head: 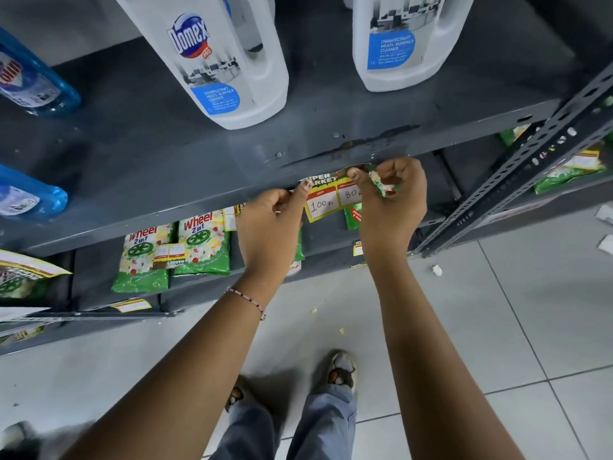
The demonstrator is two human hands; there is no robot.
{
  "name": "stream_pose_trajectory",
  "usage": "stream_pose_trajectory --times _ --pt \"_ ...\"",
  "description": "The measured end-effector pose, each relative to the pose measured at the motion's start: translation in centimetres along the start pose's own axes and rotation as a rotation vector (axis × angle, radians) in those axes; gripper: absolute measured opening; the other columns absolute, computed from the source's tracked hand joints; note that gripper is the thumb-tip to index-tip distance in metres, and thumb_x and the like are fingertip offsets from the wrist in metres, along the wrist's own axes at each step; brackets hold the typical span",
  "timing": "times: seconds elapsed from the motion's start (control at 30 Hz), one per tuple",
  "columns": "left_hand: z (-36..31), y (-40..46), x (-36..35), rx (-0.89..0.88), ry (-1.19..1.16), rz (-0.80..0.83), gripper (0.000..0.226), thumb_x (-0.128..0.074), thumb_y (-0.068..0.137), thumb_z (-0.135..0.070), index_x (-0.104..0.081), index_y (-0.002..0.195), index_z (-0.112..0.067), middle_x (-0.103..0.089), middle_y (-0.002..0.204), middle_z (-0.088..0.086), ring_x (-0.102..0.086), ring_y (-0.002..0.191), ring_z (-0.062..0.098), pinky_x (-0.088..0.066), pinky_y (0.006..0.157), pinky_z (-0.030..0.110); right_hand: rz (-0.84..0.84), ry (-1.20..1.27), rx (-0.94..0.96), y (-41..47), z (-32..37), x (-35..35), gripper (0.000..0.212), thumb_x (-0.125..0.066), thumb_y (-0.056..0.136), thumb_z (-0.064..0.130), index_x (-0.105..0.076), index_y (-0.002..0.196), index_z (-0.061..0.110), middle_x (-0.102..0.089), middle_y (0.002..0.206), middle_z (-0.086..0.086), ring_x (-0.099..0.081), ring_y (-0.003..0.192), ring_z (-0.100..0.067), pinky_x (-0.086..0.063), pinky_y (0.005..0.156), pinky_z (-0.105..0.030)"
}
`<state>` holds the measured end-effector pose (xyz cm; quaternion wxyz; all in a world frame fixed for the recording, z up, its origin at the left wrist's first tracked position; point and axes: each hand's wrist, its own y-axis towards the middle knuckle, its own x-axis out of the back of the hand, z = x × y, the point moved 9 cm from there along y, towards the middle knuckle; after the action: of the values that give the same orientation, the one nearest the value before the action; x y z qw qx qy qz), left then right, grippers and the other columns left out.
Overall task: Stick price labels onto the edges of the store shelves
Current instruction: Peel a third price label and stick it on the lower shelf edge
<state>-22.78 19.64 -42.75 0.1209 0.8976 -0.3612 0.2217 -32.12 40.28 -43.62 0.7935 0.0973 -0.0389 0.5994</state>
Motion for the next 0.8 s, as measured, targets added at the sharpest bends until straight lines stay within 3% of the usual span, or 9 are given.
stream_pose_trajectory --times 0.1,0.2,0.27,0.37,0.43,0.5,0.6,0.67,0.8 --pt "0.9 0.0 0.8 0.062 -0.097 0.037 0.035 -0.065 0.089 -0.045 -0.077 0.077 -0.014 -0.077 0.067 -0.004 -0.073 0.059 0.014 -0.053 0.046 0.028 -0.068 -0.016 -0.007 -1.4 0.6 0.5 0.028 -0.074 0.084 0.010 -0.053 0.082 0.028 -0.057 0.085 0.011 -0.054 0.074 -0.003 -0.053 0.071 -0.028" --pt "3.2 0.0 2.7 0.212 -0.251 0.062 0.039 -0.059 0.094 -0.043 -0.077 0.083 -0.011 -0.078 0.076 0.007 -0.076 0.068 0.026 -0.060 0.058 0.035 -0.047 0.013 0.021 -3.6 2.0 0.1 0.035 -0.066 0.085 -0.004 -0.053 0.082 0.029 -0.057 0.086 0.013 -0.057 0.081 -0.010 -0.050 0.072 -0.023" --pt "5.0 0.0 5.1 0.294 -0.336 0.062 0.042 -0.056 0.097 -0.041 -0.077 0.086 -0.007 -0.079 0.082 0.012 -0.076 0.072 0.030 -0.062 0.063 0.038 0.018 0.054 0.036 -5.8 3.4 -1.2 0.037 -0.066 0.086 -0.004 -0.054 0.083 0.032 -0.059 0.088 0.008 -0.058 0.081 -0.009 -0.045 0.070 -0.013" --pt "7.2 0.1 10.6 0.344 -0.406 0.023 0.037 -0.056 0.098 -0.037 -0.076 0.090 -0.006 -0.079 0.084 0.011 -0.076 0.072 0.025 -0.061 0.058 0.030 0.154 0.111 0.008 -9.6 5.4 -4.6 0.028 -0.068 0.089 0.001 -0.061 0.089 0.028 -0.065 0.089 0.005 -0.060 0.077 -0.005 -0.047 0.069 -0.010" --pt "8.9 0.3 14.9 0.372 -0.433 -0.009 0.036 -0.055 0.098 -0.035 -0.075 0.096 -0.004 -0.079 0.089 0.015 -0.076 0.077 0.027 -0.060 0.064 0.034 0.271 0.109 0.015 -12.5 6.7 -7.6 0.023 -0.068 0.090 0.001 -0.065 0.091 0.024 -0.068 0.088 0.006 -0.064 0.079 -0.009 -0.051 0.072 -0.015" --pt "10.9 0.6 19.7 0.397 -0.456 -0.063 0.037 -0.055 0.099 -0.032 -0.073 0.100 0.001 -0.077 0.091 0.018 -0.075 0.080 0.030 -0.060 0.068 0.036 0.388 0.088 0.029 -15.7 8.1 -11.0 0.032 -0.068 0.089 0.001 -0.065 0.086 0.033 -0.070 0.086 0.011 -0.067 0.079 -0.007 -0.053 0.074 -0.021" --pt "14.6 1.2 27.1 0.431 -0.479 -0.186 0.029 -0.058 0.098 -0.028 -0.074 0.090 -0.004 -0.078 0.076 0.007 -0.074 0.067 0.019 -0.059 0.056 0.026 0.537 0.049 0.076 -21.0 10.0 -16.2 0.032 -0.069 0.090 0.007 -0.065 0.086 0.039 -0.071 0.088 0.014 -0.069 0.081 -0.004 -0.052 0.073 -0.014" --pt "17.4 1.6 31.6 0.469 -0.481 -0.254 0.024 -0.061 0.096 -0.026 -0.074 0.083 -0.010 -0.077 0.072 0.003 -0.072 0.063 0.015 -0.058 0.054 0.024 0.614 0.022 0.115 -24.3 11.0 -19.6 0.025 -0.069 0.090 0.007 -0.069 0.091 0.032 -0.073 0.090 0.008 -0.069 0.084 -0.002 -0.052 0.074 -0.011" --pt "23.3 2.5 36.4 0.632 -0.484 -0.271 0.011 -0.068 0.090 -0.022 -0.066 0.091 -0.011 -0.072 0.079 0.003 -0.067 0.068 0.016 -0.056 0.067 0.034 0.684 -0.063 0.276 -29.2 14.0 -26.0 0.014 -0.070 0.089 0.008 -0.073 0.102 0.015 -0.075 0.098 -0.002 -0.068 0.088 -0.009 -0.056 0.083 -0.029"
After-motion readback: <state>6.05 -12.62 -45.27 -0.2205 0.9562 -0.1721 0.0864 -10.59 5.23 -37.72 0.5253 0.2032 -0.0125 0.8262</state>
